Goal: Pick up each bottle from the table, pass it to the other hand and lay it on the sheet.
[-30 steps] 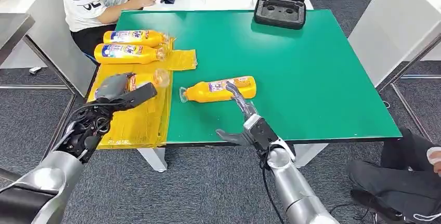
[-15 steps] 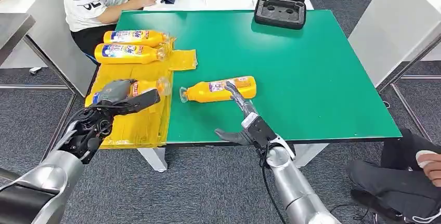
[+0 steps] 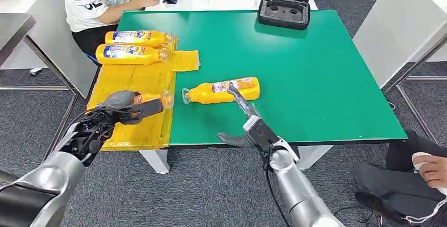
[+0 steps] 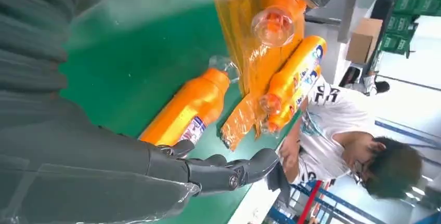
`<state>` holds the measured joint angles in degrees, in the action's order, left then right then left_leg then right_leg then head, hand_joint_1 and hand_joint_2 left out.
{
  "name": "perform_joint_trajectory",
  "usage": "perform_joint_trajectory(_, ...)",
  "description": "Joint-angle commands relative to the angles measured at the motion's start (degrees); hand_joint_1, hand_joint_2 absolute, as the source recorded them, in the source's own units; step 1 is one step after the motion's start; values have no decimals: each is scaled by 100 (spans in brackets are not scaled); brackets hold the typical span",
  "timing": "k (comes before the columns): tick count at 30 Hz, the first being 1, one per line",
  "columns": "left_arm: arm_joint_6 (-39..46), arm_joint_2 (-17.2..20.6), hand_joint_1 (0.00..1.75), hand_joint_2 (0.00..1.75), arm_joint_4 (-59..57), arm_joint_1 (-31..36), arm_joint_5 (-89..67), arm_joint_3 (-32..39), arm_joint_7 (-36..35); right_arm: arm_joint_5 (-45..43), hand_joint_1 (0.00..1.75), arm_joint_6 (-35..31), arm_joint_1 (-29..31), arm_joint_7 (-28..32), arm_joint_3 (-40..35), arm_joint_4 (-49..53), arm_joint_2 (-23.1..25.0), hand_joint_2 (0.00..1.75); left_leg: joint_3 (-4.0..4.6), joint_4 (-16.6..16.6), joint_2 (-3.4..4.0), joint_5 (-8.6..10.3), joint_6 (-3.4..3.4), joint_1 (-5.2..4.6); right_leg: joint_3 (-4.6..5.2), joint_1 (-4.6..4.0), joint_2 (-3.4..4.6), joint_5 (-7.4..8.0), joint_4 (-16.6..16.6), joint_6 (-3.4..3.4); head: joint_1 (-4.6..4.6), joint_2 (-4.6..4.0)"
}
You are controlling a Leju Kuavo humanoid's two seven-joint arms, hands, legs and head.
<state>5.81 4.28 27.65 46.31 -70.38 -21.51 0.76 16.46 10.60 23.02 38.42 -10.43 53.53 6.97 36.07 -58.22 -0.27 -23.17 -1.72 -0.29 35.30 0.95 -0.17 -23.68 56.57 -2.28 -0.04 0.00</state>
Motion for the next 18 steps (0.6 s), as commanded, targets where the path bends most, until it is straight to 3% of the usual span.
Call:
perform_joint_trajectory(1, -29, 66, 175, 175, -686, 390, -184, 204, 61, 67, 0, 40, 366, -28, 117, -672, 88, 175, -19, -5, 13, -12, 12, 12, -18, -12, 12, -6, -1, 11, 0, 0)
perform_joint_trajectory(9, 73, -82, 175, 175, -624, 367, -288, 327, 170, 39, 0, 122, 493, 131, 56, -752, 116, 175, -16, -7, 3, -10, 11, 12, -20, -12, 2, -7, 1, 10, 2, 0)
perform_joint_trajectory(18, 156, -122, 175, 175, -638, 332, -372, 448, 120, -114, 0, 202, 344, 140, -118, 279, 169, 175, -3, -2, 1, -3, 7, 4, -3, -4, 0, -4, 2, 6, 0, 0)
